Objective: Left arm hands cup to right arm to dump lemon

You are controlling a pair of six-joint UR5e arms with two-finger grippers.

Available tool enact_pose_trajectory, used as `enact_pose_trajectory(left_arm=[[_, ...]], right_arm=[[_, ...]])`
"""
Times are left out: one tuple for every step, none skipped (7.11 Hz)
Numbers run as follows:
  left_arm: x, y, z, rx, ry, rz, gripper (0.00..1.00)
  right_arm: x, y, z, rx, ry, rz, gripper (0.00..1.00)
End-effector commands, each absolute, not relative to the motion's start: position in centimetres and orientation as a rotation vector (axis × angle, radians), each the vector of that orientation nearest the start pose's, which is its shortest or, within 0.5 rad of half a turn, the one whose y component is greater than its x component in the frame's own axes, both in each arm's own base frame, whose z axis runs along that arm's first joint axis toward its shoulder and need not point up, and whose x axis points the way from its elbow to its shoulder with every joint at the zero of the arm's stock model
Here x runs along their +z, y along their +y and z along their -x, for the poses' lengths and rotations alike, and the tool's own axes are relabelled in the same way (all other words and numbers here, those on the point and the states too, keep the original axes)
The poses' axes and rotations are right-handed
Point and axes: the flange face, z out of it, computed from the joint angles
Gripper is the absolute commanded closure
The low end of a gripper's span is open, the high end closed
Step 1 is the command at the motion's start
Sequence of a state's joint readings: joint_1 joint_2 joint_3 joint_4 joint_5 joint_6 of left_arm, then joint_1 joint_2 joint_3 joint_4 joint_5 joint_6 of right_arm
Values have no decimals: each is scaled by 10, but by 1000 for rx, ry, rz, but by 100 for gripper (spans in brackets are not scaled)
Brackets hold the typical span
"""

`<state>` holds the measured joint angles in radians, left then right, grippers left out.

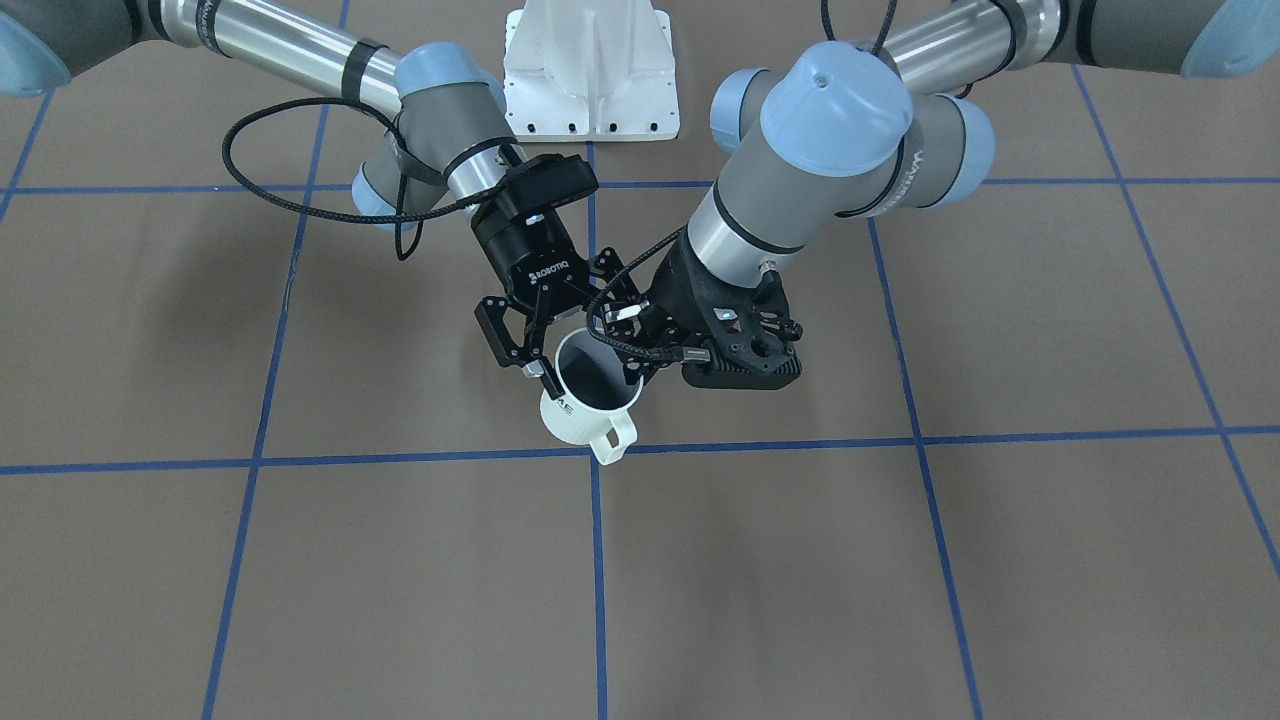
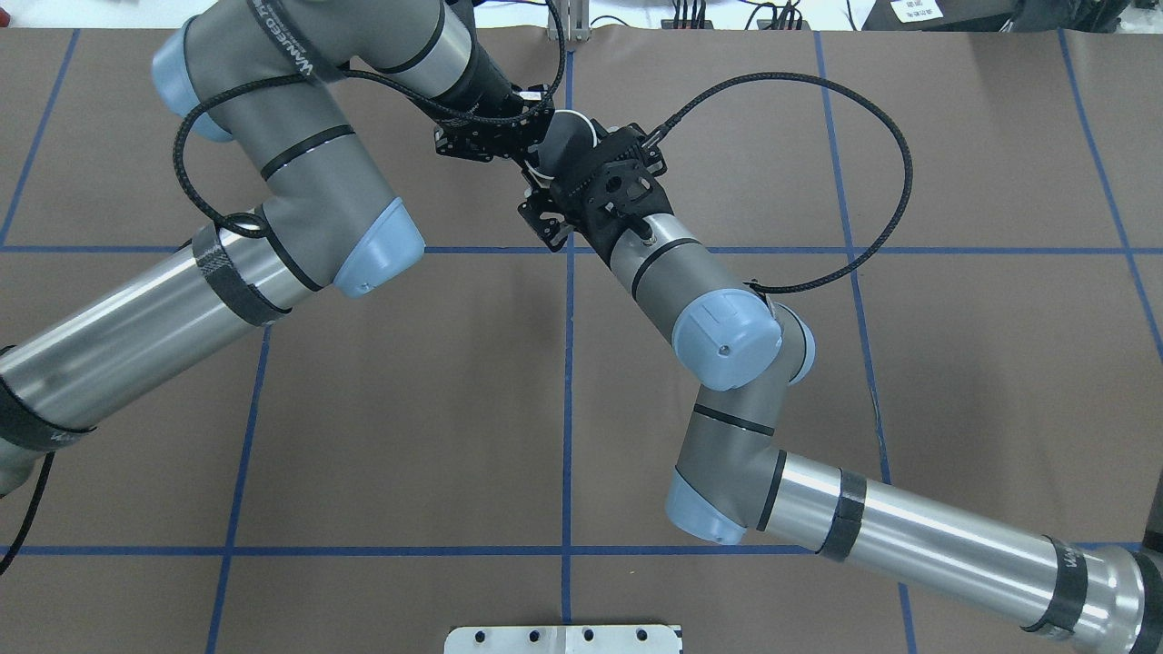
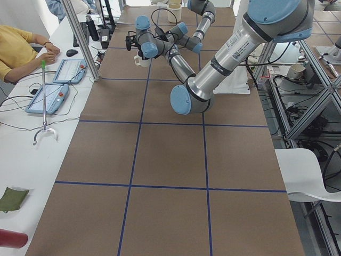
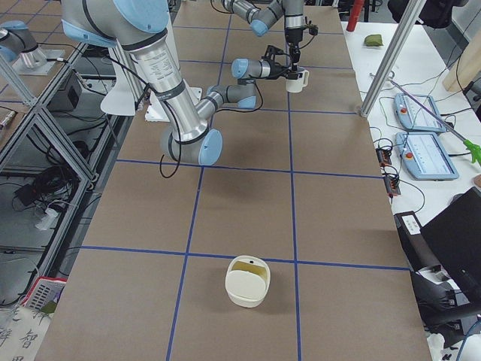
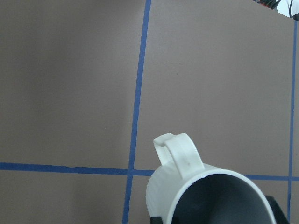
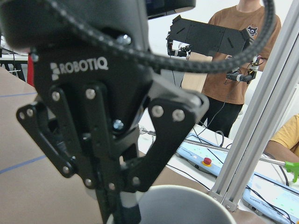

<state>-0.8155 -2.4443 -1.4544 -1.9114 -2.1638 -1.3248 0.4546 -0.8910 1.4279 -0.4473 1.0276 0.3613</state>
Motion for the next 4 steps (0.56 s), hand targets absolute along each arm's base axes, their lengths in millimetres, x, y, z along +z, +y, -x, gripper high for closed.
enact_pose_trajectory(left_arm=[[117,-586,-444,-183,1176,-82,100],[119,-587,-445,-185,1173,-80,100],[120,-588,-445,-187,1171,-80,100],[120,-589,-445,-191,1168,-86,100]], right_arm=[[186,-448,532,-119,-778,-1464,1],[185,-434,535,-108,-778,-1469,1],[189,-420,537,-104,-779,-1468,1],[194,-397,534,-97,-788,-1470,1]])
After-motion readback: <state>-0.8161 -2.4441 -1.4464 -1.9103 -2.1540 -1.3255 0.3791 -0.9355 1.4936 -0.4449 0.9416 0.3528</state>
